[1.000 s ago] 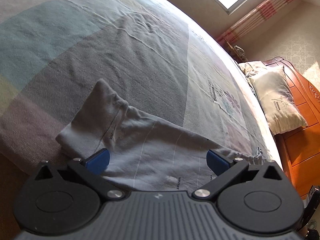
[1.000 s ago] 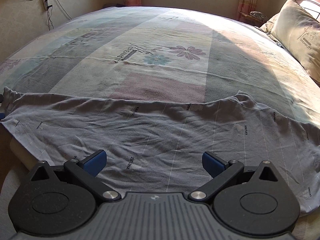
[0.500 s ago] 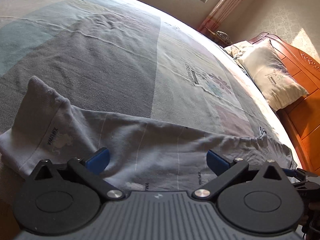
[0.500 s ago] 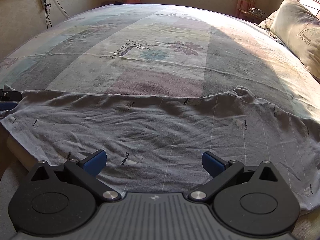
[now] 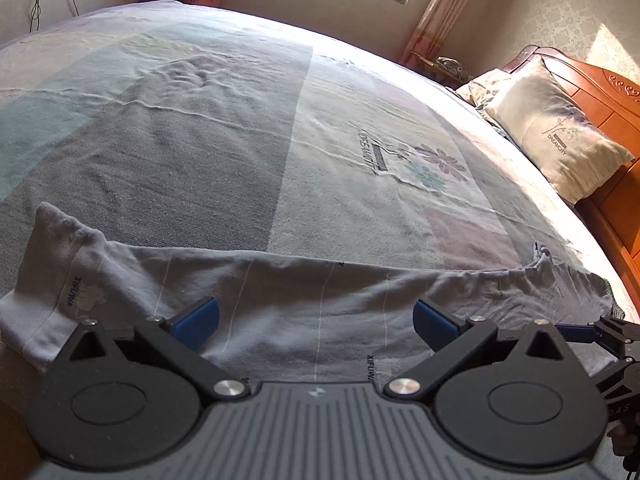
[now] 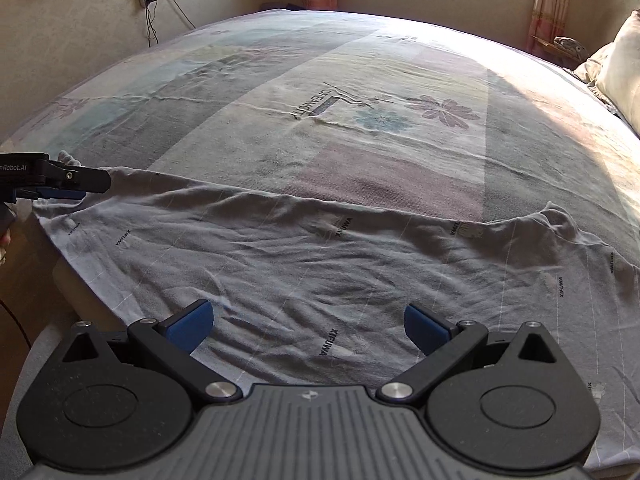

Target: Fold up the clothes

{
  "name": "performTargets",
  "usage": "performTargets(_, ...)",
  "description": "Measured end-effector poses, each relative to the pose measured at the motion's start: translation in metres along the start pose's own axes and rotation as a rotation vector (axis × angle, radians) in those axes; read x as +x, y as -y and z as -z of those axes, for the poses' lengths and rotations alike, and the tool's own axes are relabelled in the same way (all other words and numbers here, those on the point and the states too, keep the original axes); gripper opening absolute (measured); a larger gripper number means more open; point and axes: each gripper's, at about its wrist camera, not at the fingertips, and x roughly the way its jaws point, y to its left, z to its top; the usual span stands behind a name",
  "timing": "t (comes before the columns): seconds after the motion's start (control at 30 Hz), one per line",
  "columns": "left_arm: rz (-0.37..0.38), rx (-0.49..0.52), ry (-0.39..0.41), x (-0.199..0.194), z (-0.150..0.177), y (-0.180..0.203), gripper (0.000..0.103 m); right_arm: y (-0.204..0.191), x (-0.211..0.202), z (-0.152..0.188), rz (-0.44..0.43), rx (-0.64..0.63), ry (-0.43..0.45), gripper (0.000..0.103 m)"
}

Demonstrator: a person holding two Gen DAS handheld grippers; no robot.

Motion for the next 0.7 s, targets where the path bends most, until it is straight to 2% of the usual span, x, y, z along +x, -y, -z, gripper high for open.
performTargets(0.13, -0.004, 0.025, 0.022, -0.011, 0.000, -0.006, 0.102, -0.018, -0.001, -0.004, -0.026, -0.061, 0.014, 0.103)
performTargets(0.23, -0.060, -0.010, 0.054, -0.028, -0.002, -0.033, 0.102, -0.037, -0.009, -0.008, -0.041, -0.158, 0.051, 0.102)
performTargets(0.33, -0.116, -0.008, 0.057, -0.046, 0.000, -0.054, 0.102, -0.058, -0.011, -0.015, -0.075, -0.276, 0.065, 0.087)
performTargets(0.47, -0.235, 0.146, 0.067, -0.067, 0.015, -0.055, 0.102, -0.099, -0.002, -0.022, -0.130, -0.473, 0.068, 0.058)
performTargets(0.53, -0.287, 0.264, 0.066, -0.072, 0.027, -0.046, 0.102, -0.121, 0.002, -0.022, -0.165, -0.572, 0.076, 0.051)
performTargets(0.6, -0.322, 0.364, 0.067, -0.074, 0.038, -0.035, 0.102, -0.139, 0.005, -0.019, -0.194, -0.659, 0.076, 0.037)
performTargets(0.7, -0.333, 0.477, 0.061, -0.073, 0.052, -0.023, 0.102, -0.160, 0.010, -0.010, -0.208, -0.773, 0.067, 0.032)
